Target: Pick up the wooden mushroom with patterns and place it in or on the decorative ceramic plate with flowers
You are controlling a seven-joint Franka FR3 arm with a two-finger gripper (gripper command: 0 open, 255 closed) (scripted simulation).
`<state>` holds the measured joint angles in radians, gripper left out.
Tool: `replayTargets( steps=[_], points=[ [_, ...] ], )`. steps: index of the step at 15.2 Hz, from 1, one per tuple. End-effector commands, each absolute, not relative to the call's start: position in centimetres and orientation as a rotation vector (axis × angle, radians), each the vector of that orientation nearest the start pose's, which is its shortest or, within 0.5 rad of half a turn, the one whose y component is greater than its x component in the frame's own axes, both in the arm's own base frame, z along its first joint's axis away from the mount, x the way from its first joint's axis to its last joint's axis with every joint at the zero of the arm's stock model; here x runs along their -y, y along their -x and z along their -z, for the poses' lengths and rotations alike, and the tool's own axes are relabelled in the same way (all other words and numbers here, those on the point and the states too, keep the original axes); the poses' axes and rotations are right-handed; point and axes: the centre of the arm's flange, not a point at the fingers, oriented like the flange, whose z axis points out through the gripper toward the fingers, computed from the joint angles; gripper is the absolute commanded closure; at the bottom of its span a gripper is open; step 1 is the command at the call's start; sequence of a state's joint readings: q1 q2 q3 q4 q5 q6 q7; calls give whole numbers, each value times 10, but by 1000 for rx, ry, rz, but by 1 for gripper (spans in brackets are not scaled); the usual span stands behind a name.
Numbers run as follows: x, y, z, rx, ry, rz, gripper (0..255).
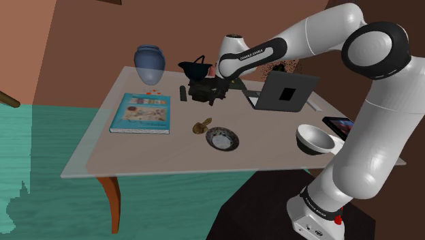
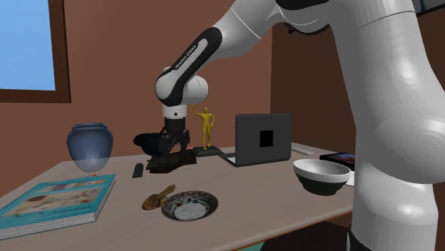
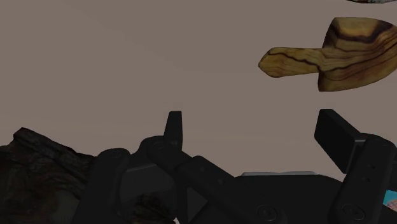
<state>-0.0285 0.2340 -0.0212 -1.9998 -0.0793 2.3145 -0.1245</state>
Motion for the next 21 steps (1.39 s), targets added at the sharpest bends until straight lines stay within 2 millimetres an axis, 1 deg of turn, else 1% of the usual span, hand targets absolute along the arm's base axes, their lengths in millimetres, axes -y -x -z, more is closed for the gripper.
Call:
replayTargets(
  steps=[1,8,9,18,19,21],
  points=[
    [33,-603,-342,204,3205,120,0],
    [33,-603,-342,204,3205,120,0],
    [33,-603,-342,204,3205,120,255],
    [33,-603,-342,204,3205,120,255],
    [33,-603,-342,204,3205,120,0],
    [19,-594,-325,-428,3171,89,0]
  ],
)
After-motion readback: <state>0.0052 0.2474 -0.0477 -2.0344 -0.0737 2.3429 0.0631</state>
